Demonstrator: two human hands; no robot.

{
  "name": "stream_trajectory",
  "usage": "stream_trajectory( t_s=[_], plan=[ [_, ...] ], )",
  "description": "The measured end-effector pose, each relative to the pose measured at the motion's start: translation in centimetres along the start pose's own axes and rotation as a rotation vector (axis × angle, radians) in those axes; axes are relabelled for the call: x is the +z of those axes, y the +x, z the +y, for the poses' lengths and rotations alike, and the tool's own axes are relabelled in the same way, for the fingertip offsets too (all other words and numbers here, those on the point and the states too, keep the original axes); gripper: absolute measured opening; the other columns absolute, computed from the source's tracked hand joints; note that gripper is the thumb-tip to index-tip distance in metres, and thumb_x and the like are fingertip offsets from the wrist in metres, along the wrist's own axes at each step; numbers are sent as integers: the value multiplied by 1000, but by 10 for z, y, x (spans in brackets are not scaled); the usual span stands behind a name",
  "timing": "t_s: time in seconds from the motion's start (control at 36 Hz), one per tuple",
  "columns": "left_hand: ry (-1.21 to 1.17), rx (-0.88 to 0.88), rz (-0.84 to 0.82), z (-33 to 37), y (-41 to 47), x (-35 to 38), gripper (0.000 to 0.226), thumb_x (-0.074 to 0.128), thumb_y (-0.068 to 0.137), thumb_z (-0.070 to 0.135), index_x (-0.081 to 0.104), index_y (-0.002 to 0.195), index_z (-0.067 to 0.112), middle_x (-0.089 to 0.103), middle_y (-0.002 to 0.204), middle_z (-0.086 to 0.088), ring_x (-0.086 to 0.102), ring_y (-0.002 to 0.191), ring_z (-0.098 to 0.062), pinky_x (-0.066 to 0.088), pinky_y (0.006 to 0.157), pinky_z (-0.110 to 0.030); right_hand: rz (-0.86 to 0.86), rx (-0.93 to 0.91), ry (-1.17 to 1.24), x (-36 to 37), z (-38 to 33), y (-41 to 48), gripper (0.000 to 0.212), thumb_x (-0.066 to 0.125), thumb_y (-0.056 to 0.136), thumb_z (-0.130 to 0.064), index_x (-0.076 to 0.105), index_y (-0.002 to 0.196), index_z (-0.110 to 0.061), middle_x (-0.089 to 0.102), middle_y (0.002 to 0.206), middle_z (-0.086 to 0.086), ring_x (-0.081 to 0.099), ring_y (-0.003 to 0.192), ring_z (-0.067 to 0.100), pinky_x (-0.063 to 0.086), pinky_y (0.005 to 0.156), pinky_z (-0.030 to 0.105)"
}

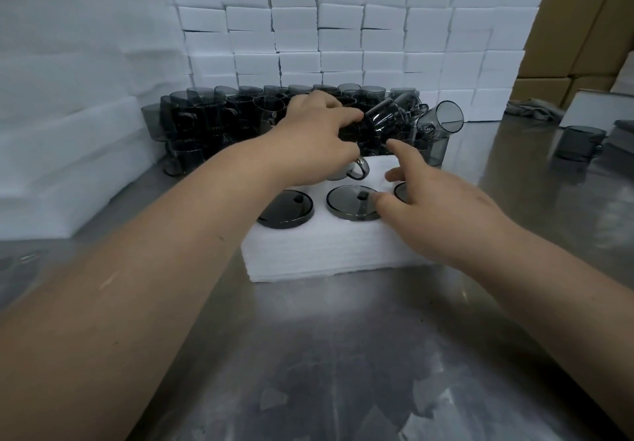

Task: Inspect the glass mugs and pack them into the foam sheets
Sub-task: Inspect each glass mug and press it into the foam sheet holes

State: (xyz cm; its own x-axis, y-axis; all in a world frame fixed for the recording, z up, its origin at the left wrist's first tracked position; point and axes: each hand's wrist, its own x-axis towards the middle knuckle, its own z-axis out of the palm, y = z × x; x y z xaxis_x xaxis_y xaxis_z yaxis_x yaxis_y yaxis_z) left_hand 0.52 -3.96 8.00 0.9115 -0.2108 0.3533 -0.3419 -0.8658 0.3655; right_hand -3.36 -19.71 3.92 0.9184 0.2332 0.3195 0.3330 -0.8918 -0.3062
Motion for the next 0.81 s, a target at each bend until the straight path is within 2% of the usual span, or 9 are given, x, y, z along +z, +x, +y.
stream_trajectory(
  t_s=[0.11, 0.25, 0.39, 0.53, 0.61, 0.69, 0.81],
  plan=[
    [146, -7, -29, -2, 0, -2, 48, 45, 93, 36, 33, 140, 38, 30, 140, 5, 15, 132, -18, 18, 106, -33, -1, -1, 3, 0, 0, 0, 66, 37, 87, -48, 7, 145, -37, 45, 138, -15, 46, 123, 18, 29, 80, 30],
    [56, 7, -38, 1, 1, -7, 50, 44, 93, 17, 37, 138, 37, 29, 144, 0, 20, 135, -20, 26, 101, -32, -2, -8, 8, 0, 1, -1, 66, 37, 88, -48, 7, 145, -37, 44, 138, -16, 45, 123, 18, 29, 80, 30],
    [30, -2, -40, 3, 2, -2, 60, 45, 91, 11, 23, 146, 24, 23, 148, -2, 12, 138, -21, 23, 106, -35, -2, -13, 6, -1, 0, -1, 65, 37, 87, -47, 8, 145, -36, 44, 138, -15, 45, 123, 17, 29, 80, 29],
    [-68, 56, -37, 2, 2, 3, 56, 40, 90, 3, 31, 143, 19, 27, 144, -3, 17, 135, -19, 20, 100, -24, 7, -19, -1, 0, -1, -1, 64, 37, 88, -47, 10, 145, -35, 47, 136, -12, 46, 122, 18, 29, 80, 29],
    [-129, 54, -40, -1, 2, 5, 52, 37, 90, 1, 38, 138, 18, 32, 140, 1, 31, 122, -11, 22, 92, -16, 7, -18, -5, 0, 0, -1, 63, 37, 88, -47, 11, 144, -35, 50, 133, -10, 47, 120, 19, 30, 79, 31],
    [-133, 55, -32, -3, 2, 7, 47, 38, 92, 3, 41, 137, 18, 34, 140, 4, 34, 112, -3, 22, 81, -7, 8, -18, 1, -1, 0, -1, 62, 37, 88, -46, 12, 144, -35, 51, 131, -9, 48, 119, 20, 32, 80, 32],
    [-105, 95, -18, -3, 0, 6, 41, 43, 93, 9, 47, 133, 18, 41, 139, 5, 40, 116, -6, 24, 78, -7, 3, -25, 1, -1, -1, -1, 62, 37, 88, -46, 12, 144, -35, 51, 132, -9, 48, 119, 20, 33, 81, 32]
  ],
)
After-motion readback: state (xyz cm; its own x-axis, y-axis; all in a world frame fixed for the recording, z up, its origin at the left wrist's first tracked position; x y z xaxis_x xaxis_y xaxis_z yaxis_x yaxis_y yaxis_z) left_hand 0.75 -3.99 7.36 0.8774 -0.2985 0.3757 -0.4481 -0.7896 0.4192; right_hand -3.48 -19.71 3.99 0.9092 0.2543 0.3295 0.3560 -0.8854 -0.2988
